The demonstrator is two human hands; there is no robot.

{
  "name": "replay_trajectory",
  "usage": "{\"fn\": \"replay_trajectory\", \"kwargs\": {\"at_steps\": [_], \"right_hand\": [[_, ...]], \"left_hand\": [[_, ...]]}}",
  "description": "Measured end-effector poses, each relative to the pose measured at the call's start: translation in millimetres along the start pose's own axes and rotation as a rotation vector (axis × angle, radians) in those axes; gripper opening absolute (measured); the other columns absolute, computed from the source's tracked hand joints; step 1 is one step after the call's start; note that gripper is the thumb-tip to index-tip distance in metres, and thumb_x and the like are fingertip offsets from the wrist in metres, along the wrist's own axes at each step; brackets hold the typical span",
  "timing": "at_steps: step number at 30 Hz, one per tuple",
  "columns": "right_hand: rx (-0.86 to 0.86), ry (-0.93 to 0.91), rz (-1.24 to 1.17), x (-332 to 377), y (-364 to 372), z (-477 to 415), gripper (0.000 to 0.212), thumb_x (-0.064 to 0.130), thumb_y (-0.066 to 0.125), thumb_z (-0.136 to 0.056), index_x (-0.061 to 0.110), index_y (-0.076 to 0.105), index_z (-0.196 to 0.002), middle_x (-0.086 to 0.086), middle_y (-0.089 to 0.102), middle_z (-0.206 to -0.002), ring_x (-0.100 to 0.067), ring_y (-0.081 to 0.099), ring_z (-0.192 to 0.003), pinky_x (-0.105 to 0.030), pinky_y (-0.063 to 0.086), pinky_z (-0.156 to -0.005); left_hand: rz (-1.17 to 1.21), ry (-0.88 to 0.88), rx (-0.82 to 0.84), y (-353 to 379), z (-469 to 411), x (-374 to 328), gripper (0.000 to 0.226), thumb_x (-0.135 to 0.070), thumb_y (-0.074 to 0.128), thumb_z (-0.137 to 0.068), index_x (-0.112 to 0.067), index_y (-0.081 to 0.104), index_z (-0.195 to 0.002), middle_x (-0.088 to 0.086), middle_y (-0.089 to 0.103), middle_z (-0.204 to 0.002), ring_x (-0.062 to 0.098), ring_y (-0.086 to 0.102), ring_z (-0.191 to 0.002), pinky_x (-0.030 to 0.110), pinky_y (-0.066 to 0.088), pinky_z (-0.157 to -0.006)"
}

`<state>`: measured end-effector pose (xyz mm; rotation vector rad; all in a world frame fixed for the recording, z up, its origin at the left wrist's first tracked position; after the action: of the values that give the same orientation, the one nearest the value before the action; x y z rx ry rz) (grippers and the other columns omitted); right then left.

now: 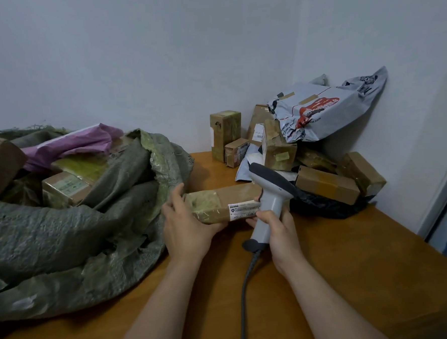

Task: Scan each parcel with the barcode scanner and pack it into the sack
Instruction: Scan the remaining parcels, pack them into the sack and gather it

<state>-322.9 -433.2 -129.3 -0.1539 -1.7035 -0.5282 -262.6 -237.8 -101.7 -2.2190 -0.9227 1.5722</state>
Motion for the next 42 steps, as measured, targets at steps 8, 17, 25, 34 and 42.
{"fn": "replay_trajectory", "kwargs": {"at_steps": [8, 17, 25, 34, 42], "right_hand": [[-0.049, -0.031, -0.099, 2, -10, 0, 0.041, 0.027, 0.071, -0.071, 0.033, 0.064, -0.112, -0.004, 0.069, -0.118, -0.026, 0.071, -0.107, -0.039, 0.056, -0.092], [0.095, 0.024, -0.129, 3, 1, 6, 0.035, 0.011, 0.063, -0.094, 0.021, 0.061, -0.127, -0.002, 0.075, -0.114, -0.033, 0.076, -0.095, -0.052, 0.059, -0.088], [0.331, 0.05, -0.054, 8, 10, 20, 0.05, 0.037, 0.061, -0.086, 0.006, 0.065, -0.125, -0.018, 0.052, -0.063, -0.023, 0.051, -0.051, -0.031, 0.048, -0.046], [0.36, 0.006, -0.012, 11, 13, 23, 0.043, 0.038, 0.059, -0.087, 0.005, 0.067, -0.113, -0.017, 0.05, -0.059, -0.022, 0.05, -0.048, -0.03, 0.046, -0.044], [0.369, -0.025, 0.044, 12, 12, 24, 0.04, 0.038, 0.06, -0.087, 0.004, 0.068, -0.108, -0.018, 0.051, -0.06, -0.024, 0.051, -0.05, -0.031, 0.046, -0.044]], "left_hand": [[0.791, -0.423, 0.201, 11, 3, 1, 0.073, -0.039, 0.083, -0.085, -0.025, 0.044, -0.146, -0.005, 0.061, -0.123, 0.017, 0.066, -0.106, 0.028, 0.054, -0.075], [0.832, -0.231, 0.033, -9, -6, 7, 0.031, -0.021, 0.08, -0.09, -0.028, 0.061, -0.114, -0.003, 0.072, -0.111, 0.016, 0.074, -0.099, 0.033, 0.064, -0.077], [0.624, -0.018, -0.209, -36, -15, 16, 0.031, -0.022, 0.079, -0.091, -0.031, 0.066, -0.117, -0.014, 0.073, -0.104, 0.0, 0.069, -0.097, 0.033, 0.059, -0.09], [0.656, -0.018, -0.181, -30, -23, 25, 0.057, -0.021, 0.078, -0.092, -0.027, 0.058, -0.145, -0.011, 0.071, -0.126, 0.006, 0.068, -0.116, 0.042, 0.058, -0.101], [0.645, 0.023, -0.228, -32, -26, 24, 0.062, -0.02, 0.077, -0.093, -0.027, 0.053, -0.15, -0.011, 0.067, -0.135, 0.004, 0.063, -0.123, 0.041, 0.055, -0.105]]}}
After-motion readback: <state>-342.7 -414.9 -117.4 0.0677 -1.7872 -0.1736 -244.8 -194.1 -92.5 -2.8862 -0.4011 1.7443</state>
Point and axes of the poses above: each hand's wrist, its own z-axis away from the middle knuckle, its own y-axis out of the palm, x = y × z, the point moved 5 cm from there along -z, towards the middle knuckle
